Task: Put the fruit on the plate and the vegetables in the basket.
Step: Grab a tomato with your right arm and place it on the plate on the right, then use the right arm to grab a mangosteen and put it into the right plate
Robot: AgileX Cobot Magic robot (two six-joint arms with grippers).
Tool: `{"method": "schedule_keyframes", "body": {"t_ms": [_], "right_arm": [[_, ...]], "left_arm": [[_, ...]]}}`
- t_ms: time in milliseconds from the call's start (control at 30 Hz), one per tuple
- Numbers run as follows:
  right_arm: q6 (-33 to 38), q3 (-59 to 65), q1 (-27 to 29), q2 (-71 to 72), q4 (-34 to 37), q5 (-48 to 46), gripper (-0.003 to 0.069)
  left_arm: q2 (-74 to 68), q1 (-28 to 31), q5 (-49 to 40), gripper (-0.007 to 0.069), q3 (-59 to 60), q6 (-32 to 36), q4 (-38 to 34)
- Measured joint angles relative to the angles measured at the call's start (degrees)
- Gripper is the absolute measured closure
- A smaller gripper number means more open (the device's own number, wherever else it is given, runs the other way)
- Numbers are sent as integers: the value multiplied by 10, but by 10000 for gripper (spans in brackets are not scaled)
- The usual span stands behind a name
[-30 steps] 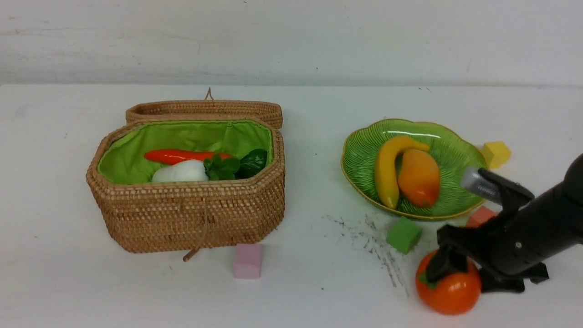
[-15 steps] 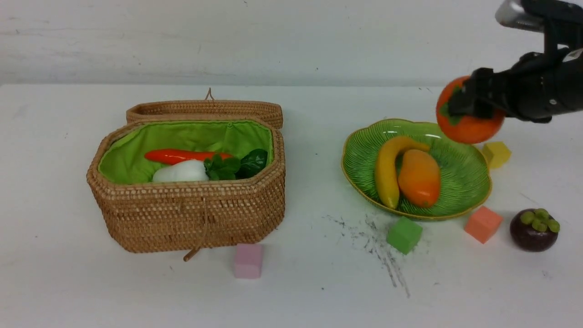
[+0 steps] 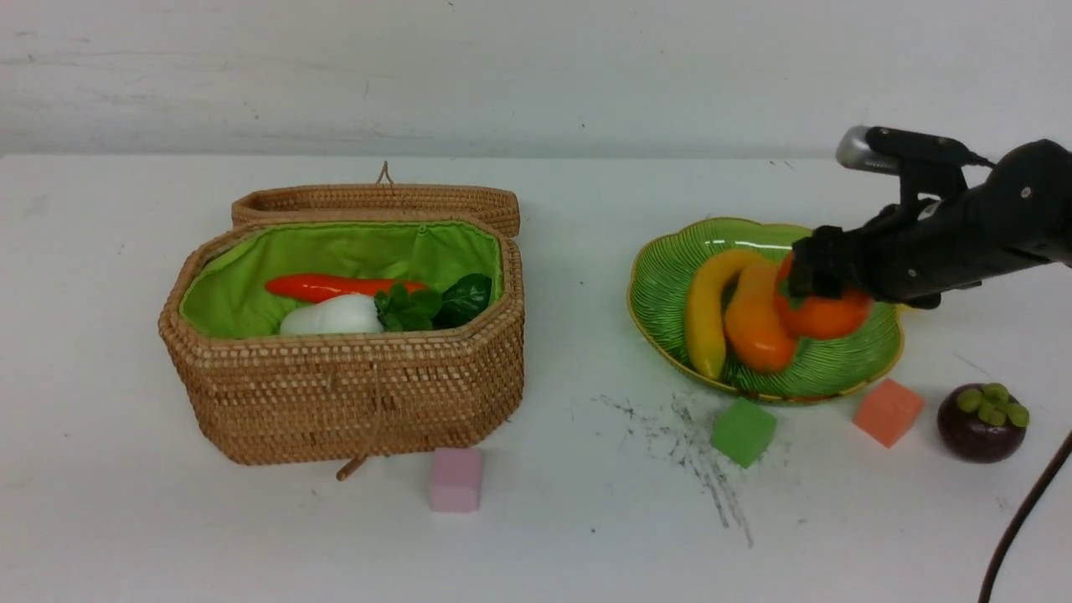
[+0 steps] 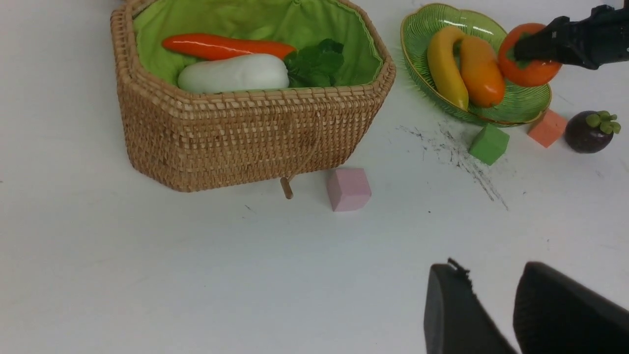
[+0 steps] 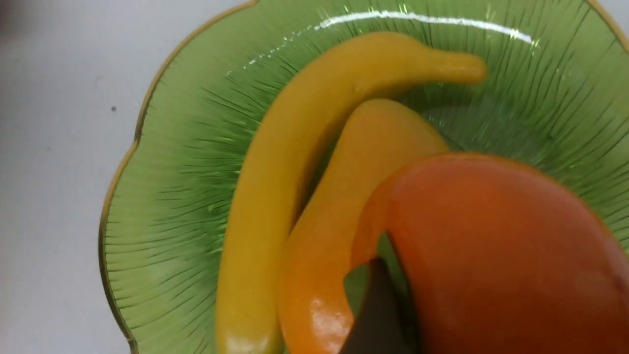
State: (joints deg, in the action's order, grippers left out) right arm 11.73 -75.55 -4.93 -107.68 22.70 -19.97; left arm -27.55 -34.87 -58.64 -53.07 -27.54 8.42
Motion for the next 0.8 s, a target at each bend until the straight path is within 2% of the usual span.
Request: {"method": "schedule_keyframes", "body": {"t_ms": [100,200,300,400,533,633,733,800], "right_arm": [[0,0,0,3,0,-7,124],[-1,0,0,21,-13,-38,32],[0,-3,0,58,-38,-57,-17],[0,-13,0,100,-54,-77,-20],[-21,-38,13,178,-72,-161,3],[-48,-41,25,220,-111,-223,24],[-94,-39,35,235,-163,-262,34],[-152,-21,44,230,-207,-267,40]], "left_arm": [[0,0,0,430,0,0,0],[0,0,1,428,0,0,-1],[0,0,1,427,0,0,-1],[0,0,1,424,0,0,-1],[0,0,2,418,0,0,-1],[0,0,3,416,0,0,1],[0,0,4,412,0,0,1],[0,0,4,408,0,0,3]]}}
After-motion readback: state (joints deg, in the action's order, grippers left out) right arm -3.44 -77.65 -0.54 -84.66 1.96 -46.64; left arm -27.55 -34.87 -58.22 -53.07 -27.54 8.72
